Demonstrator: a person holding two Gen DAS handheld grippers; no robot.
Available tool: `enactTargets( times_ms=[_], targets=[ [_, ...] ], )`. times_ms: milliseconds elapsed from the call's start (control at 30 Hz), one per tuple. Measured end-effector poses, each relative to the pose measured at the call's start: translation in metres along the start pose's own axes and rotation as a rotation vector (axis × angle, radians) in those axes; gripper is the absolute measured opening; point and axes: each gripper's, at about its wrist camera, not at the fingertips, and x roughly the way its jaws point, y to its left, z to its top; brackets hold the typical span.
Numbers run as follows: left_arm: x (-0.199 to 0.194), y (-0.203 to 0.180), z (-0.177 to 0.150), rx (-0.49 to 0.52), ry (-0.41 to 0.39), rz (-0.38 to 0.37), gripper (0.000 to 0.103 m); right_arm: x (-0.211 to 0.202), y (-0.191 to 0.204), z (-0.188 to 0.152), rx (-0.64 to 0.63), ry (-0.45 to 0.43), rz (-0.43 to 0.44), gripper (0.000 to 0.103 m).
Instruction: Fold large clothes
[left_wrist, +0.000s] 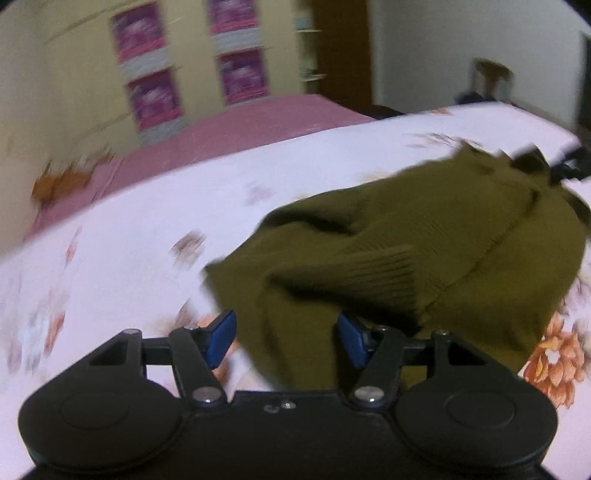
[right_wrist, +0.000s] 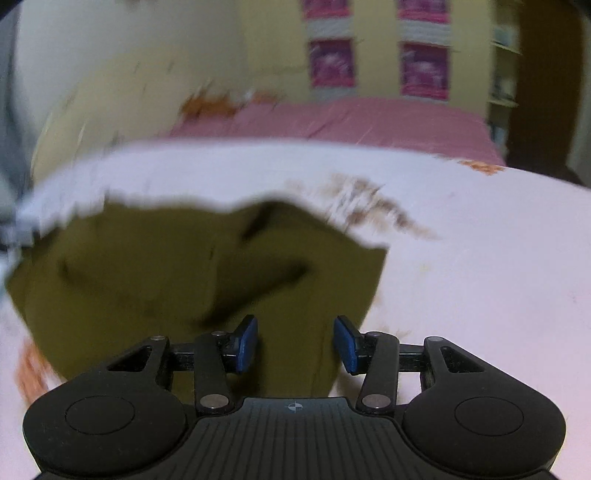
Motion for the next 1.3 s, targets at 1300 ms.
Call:
enactTargets(
  times_ms=[1300],
  targets=[
    [0.092,0.030,0.039,-0.322,0.014,-0.106,0.059,0.057,-0.015,0.048,0.286,-0.069,0.054,0.047]
  ],
)
